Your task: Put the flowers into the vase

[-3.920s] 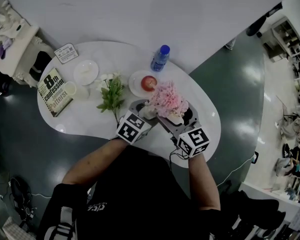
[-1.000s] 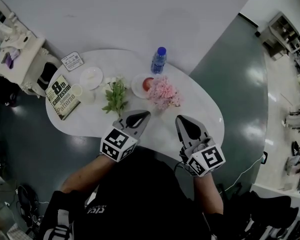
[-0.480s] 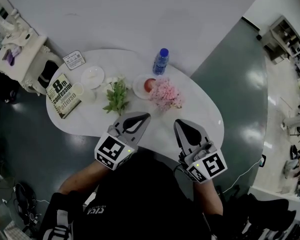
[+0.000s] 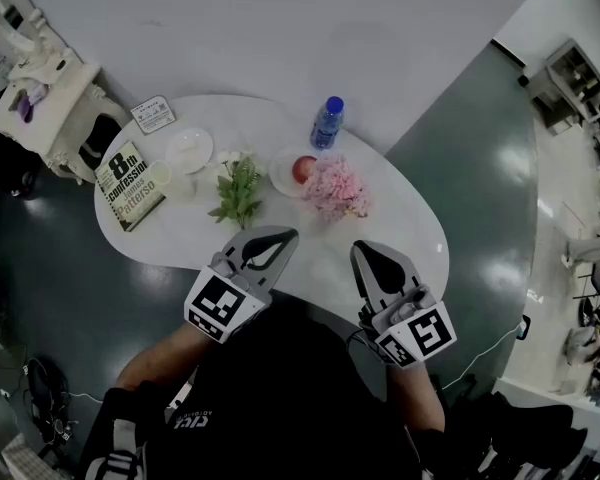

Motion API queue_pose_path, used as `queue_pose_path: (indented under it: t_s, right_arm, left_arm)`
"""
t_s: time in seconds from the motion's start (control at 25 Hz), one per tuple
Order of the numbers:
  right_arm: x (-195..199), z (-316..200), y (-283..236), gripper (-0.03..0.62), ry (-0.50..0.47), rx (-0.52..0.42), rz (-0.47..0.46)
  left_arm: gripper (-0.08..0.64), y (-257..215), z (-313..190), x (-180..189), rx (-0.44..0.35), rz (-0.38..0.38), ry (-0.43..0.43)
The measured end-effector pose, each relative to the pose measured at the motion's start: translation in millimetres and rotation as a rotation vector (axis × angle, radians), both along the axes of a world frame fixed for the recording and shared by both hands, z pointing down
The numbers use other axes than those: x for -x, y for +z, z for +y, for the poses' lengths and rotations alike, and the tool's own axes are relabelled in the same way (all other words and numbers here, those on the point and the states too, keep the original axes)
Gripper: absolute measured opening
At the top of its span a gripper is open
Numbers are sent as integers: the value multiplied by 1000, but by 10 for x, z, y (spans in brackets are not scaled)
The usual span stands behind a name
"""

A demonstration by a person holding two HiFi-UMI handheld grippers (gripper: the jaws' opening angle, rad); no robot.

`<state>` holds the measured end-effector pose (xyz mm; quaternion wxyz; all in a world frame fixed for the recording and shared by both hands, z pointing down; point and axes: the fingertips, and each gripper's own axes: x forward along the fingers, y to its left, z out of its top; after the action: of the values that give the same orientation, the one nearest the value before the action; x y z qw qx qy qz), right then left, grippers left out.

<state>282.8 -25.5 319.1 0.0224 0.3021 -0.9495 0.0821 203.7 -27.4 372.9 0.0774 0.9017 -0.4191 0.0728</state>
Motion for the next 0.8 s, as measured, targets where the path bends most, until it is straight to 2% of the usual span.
queue_pose_path:
  t_s: [0.28, 0.4, 0.8]
  right_arm:
    - [-11, -6, 16, 25, -19, 8, -23]
    - [1, -1, 67, 25, -30, 5, -12]
    - [137, 130, 360, 25, -166, 88, 16]
  left_arm:
    - [11, -12, -9, 51, -14, 8, -63]
    - [11, -16, 7, 53, 11, 24, -87]
    - [14, 34, 181, 78, 54, 4, -196]
